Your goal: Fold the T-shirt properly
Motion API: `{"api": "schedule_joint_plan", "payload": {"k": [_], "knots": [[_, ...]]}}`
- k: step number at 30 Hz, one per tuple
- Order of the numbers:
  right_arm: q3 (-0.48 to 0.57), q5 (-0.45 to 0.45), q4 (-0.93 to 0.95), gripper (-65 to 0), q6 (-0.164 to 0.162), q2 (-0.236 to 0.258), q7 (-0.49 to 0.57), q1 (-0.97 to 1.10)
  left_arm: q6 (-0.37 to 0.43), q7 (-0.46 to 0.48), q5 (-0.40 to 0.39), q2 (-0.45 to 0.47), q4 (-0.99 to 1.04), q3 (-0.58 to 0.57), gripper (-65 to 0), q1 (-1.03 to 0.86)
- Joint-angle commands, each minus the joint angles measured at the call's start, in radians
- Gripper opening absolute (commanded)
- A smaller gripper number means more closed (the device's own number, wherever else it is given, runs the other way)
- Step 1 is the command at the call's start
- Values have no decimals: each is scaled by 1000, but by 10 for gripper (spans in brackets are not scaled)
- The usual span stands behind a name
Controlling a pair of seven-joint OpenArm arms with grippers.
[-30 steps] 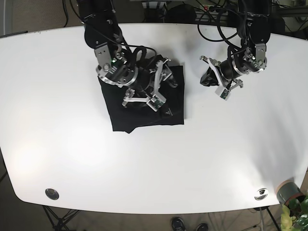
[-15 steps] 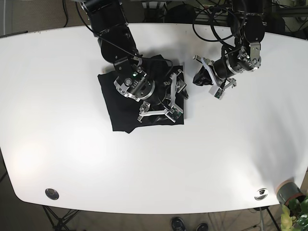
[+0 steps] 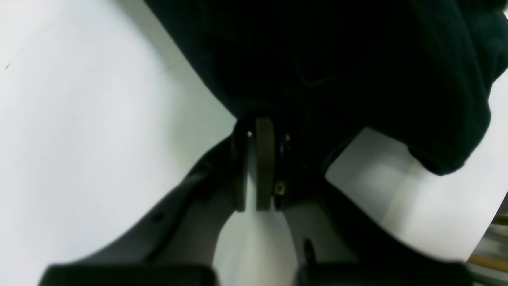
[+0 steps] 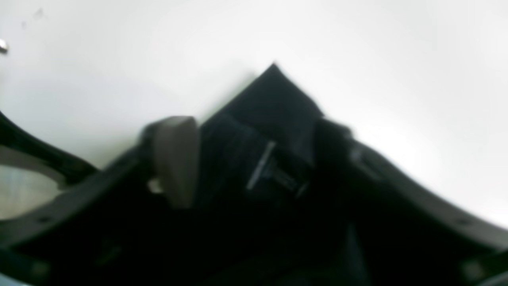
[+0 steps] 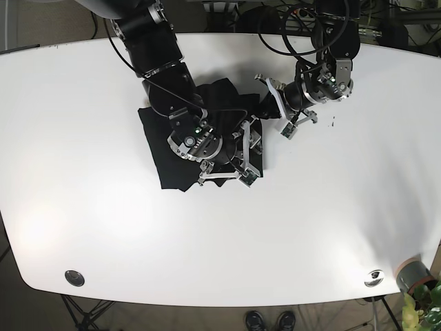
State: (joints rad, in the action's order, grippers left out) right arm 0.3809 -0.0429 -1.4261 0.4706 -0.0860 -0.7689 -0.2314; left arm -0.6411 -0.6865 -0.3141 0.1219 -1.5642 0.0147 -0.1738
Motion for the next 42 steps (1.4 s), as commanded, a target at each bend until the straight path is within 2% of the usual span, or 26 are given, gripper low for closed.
{"api": "schedule_joint_plan", "payload": {"k": [1,6,11,20,27,35,42], "knots": [[-3,11,8,-355,-2,2,55,-26,-3,15,-3,-1,-17,1,-633,7],[-3,11,38,-484,-2,15,87,-24,-3,70,-3,0,-12,0,-633,7],[-3,11,34,-629,-2,15,91,-20,-3,70,-1,0,-6,0,-633,7],[-3,11,-81,-628,-2,9,84,-23,-3,70,-1,2,-6,0,-633,7],[-4,18,-153,-628,-2,9,22,-61,-3,70,-1,2,-6,0,-633,7],[-4,18,-87,-628,-2,7,29,-105,-4,70,-1,0,-6,0,-633,1],[-4,19,5,-625,-2,7,111,-115,-4,70,-6,0,-9,0,-633,0]]}}
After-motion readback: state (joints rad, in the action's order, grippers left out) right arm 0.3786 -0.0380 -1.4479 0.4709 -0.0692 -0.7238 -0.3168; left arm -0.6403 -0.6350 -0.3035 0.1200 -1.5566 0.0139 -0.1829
